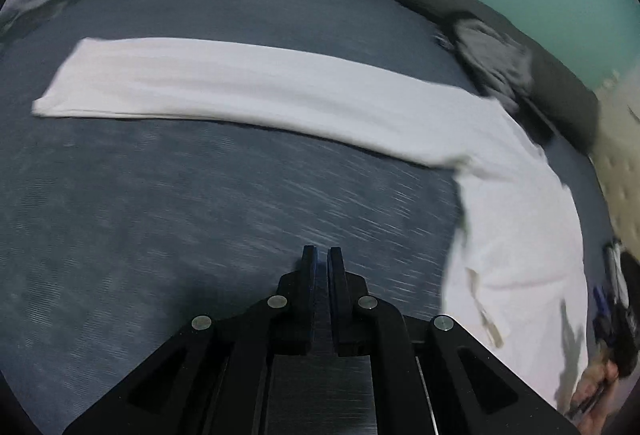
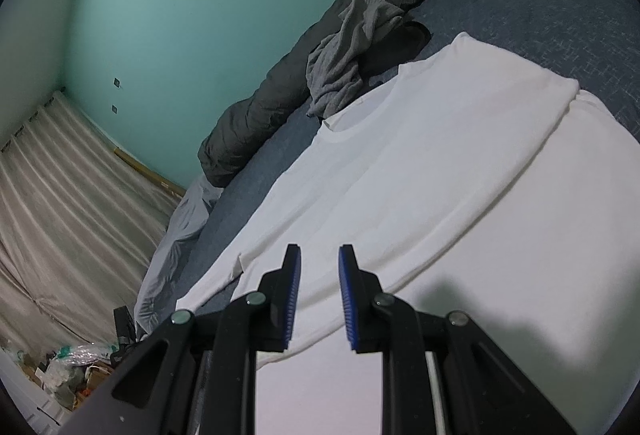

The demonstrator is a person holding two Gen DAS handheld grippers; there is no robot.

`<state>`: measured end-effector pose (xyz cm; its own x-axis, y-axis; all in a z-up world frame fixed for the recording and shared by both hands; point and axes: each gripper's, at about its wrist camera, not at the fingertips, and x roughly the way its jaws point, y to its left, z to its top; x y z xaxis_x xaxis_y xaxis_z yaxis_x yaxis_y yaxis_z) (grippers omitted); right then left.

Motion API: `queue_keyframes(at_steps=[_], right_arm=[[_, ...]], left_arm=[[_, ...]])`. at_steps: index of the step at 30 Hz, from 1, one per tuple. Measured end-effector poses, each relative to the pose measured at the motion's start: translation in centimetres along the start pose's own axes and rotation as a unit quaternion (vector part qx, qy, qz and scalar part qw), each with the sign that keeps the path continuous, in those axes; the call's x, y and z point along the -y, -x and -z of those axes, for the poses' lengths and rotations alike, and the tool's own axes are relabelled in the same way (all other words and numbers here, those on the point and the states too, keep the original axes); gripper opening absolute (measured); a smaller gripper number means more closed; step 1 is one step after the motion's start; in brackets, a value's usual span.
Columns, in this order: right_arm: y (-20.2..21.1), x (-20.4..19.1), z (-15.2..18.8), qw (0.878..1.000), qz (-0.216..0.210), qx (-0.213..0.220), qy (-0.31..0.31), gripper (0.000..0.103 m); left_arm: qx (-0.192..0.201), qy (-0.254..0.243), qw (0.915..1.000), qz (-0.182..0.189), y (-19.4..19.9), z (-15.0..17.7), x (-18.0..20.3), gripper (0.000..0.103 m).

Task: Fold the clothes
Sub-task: 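Lift the pinched hem with the left tool and carry it toward the collar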

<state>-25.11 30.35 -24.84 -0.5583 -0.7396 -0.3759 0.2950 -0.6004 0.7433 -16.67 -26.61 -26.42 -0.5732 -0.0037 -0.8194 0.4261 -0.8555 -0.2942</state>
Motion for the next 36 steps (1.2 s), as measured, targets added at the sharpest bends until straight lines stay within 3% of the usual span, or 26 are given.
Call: queue_keyframes(at_steps=[6, 8, 19, 24, 29, 36], right_arm=[[-0.2, 0.2, -0.2, 1.000, 0.000, 0.002, -0.008, 0.019], [-0.2, 0.2, -0.3, 1.000, 0.000, 0.002, -0.007, 0.019], [-0.2, -0.4, -1.0, 1.000, 0.004, 0.006, 0.005, 0.019], [-0.7, -0.4, -0.7, 1.000, 0.007, -0.005, 0.008, 0.024], [-0.6, -1.1, -0.6, 1.000, 0.011, -0.003, 0.023, 0.024], [-1.1, -1.1, -0.3, 0.999, 0.019, -0.010, 0.034, 0.025]], left_arm=[[0.025, 0.063, 0.9965, -0.049, 1.8, -3.2, -6.6, 0.032], [0.027, 0.081, 0.9943, -0.064, 1.8, -4.4, -8.5, 0.045], [0.048, 0.174, 0.9782, -0.102, 1.2, -8.1, -17.4, 0.046], [0.060, 0.214, 0.9704, -0.094, 0.8, -8.7, -20.7, 0.046], [0.069, 0.222, 0.9689, -0.084, 0.1, -9.5, -22.5, 0.046], [0.075, 0.204, 0.9724, -0.085, -1.4, -10.8, -22.0, 0.044]])
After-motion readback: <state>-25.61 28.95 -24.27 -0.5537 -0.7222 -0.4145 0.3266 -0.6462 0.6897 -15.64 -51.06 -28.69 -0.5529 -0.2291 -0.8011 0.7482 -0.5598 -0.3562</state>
